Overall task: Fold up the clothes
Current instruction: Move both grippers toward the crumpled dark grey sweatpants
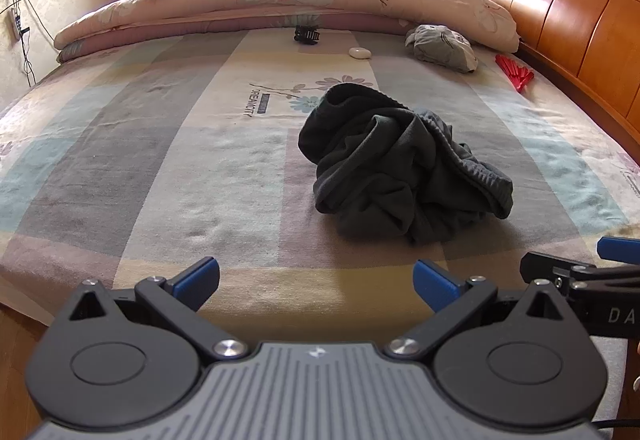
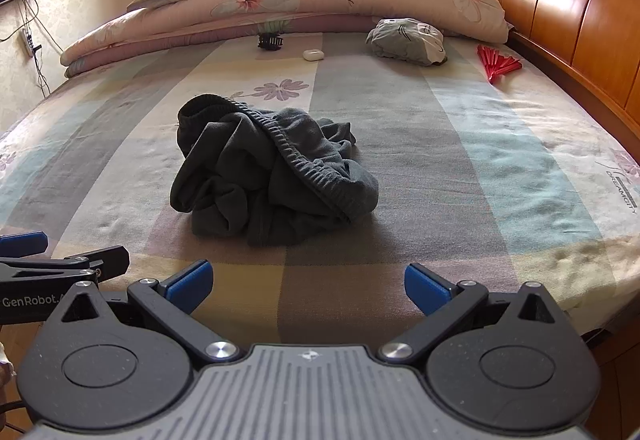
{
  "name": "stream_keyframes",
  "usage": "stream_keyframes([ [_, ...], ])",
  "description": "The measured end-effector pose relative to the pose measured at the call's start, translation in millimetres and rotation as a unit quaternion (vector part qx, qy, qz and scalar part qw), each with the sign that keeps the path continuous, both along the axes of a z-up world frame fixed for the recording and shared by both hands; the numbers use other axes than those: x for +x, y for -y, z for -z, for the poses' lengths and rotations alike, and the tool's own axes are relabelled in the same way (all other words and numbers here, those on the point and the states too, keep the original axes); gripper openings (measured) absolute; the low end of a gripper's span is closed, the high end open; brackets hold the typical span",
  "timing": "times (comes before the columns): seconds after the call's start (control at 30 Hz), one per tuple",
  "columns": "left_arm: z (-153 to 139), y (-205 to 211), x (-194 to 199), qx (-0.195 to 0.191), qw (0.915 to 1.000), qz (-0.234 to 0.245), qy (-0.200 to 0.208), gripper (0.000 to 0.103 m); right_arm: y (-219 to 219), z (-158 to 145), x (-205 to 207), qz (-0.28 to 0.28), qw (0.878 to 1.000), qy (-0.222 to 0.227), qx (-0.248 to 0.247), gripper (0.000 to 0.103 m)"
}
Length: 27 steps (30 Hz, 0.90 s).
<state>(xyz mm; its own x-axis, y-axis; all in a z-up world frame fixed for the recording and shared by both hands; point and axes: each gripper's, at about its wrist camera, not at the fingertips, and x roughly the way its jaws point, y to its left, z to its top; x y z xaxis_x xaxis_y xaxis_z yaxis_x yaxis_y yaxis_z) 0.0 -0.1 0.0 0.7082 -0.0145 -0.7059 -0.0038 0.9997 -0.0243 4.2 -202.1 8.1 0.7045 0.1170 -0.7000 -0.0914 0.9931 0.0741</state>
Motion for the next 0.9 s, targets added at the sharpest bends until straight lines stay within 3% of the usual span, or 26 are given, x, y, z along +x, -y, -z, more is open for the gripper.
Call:
stream_keyframes([
  [0.4,0.7,-0.5,13.3,0.015,0.9997,-0.018,-0.007,0.102,3.7,-9.7,10.3,-0.009,1.000,0.015,0.001,0.103],
  [0.7,0.8,-6.6,23.1,0.020,0.9994,-0.026,0.013,0.102,-3.3,-5.0,18.2,-0.016,1.000,0.012,-0.007,0.103],
  [0.9,14.2,-14.0,35.4,0.027,0.9990,-0.036,-0.008,0.102,-4.5,4.7,25.2,-0.043,0.999,0.018,0.000,0.103],
])
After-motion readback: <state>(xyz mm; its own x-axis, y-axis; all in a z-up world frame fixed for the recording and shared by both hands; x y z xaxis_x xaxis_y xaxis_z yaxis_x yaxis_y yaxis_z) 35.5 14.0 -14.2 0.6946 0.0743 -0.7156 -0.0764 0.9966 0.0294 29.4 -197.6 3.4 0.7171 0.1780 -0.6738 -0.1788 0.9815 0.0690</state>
